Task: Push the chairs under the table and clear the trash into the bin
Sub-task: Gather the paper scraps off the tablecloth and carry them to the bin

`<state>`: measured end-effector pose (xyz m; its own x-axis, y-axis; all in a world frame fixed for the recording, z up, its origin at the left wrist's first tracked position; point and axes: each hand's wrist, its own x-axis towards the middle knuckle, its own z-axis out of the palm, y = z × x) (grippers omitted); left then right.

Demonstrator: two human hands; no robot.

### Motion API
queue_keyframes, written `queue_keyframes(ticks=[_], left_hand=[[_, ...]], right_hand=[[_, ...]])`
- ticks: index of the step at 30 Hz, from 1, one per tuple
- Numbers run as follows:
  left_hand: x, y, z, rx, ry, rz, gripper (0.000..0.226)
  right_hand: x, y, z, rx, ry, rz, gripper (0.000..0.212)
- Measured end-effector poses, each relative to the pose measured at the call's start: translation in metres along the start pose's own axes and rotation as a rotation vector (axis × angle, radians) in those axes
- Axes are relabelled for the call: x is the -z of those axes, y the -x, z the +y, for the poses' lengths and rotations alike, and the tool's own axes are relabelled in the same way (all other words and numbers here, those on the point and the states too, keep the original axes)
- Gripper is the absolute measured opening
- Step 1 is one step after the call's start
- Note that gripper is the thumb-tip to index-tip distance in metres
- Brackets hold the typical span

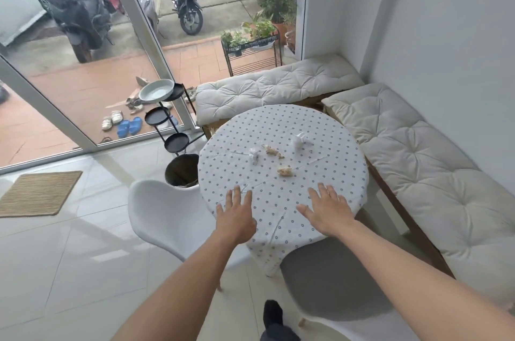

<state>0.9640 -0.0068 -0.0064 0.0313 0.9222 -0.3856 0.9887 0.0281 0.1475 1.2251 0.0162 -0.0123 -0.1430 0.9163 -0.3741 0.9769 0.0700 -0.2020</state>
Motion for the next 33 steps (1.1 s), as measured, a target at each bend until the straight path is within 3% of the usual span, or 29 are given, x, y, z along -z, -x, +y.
queue_keyframes(ticks=[8, 19, 23, 27, 33], left_hand=[[0.018, -0.147, -0.025, -0.060, -0.010, -0.048, 0.080], [0.007, -0.296, -0.016, -0.221, 0.015, -0.085, 0.075], [-0.002, -0.307, -0.025, -0.265, 0.131, 0.010, 0.040], [0.001, -0.315, -0.038, -0.291, 0.207, 0.086, 0.018], [0.013, -0.333, -0.026, -0.379, 0.214, 0.221, 0.042]], right_hand=[[-0.012, -0.133, -0.029, 0.003, -0.034, -0.060, 0.076], [-0.038, -0.234, -0.026, 0.107, 0.023, 0.004, 0.044], [-0.043, -0.238, -0.014, 0.151, -0.013, 0.083, 0.028], [-0.035, -0.238, 0.006, 0.088, -0.041, 0.187, 0.029], [-0.012, -0.251, 0.025, 0.031, -0.023, 0.293, 0.019]])
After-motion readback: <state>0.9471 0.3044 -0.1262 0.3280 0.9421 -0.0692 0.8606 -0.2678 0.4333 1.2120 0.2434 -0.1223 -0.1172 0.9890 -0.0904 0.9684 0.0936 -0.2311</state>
